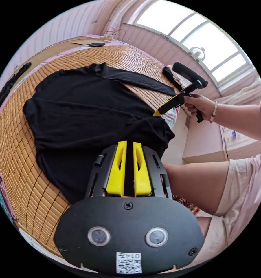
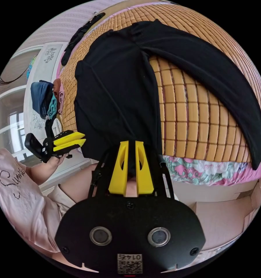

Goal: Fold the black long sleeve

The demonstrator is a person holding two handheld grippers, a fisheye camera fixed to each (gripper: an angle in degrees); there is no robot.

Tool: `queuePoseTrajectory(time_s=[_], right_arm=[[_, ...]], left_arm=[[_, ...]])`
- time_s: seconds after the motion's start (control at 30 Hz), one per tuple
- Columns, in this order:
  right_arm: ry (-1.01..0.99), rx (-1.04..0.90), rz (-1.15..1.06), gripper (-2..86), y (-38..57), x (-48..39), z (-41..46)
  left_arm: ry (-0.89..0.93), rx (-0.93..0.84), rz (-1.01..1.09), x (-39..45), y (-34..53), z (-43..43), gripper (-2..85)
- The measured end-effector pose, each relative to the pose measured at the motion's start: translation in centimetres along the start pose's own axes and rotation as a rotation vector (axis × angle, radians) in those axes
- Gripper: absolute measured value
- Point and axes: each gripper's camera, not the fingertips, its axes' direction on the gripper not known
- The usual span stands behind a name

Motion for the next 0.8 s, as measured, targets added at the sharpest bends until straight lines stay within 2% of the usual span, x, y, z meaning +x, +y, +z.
queuePoseTrajectory(time_s=[0.13,0.33,0.43,0.53,0.7,0.8], right_arm=[[-0.029,0.008,0.032,5.4,2.8,1.0,-0.6],[0.080,0.137,-0.011,8.0,4.7,-0.4,-1.8],[0.112,0.110,-0.027,7.7,4.9,-1.1,-0.4],[0.085,0.078,-0.011,5.7,5.5,-1.4,0.6],[0.100,0.127,0.013,0.7,8.0,-2.0,-2.0],[0.117,0.087,0.043,0.1,8.9,-1.2,-1.8]], left_arm=[[0.002,-0.070,0.146,5.5,-2.6,3.9,7.2],[0.076,-0.147,0.153,7.5,-5.0,8.3,10.1],[0.052,-0.215,0.151,8.1,-5.3,10.5,4.9],[0.050,-0.204,0.211,9.0,-4.9,11.6,0.5],[0.059,-0.168,0.269,10.2,-5.3,10.6,-0.8],[0.097,-0.204,0.256,10.1,-5.4,11.6,-0.6]])
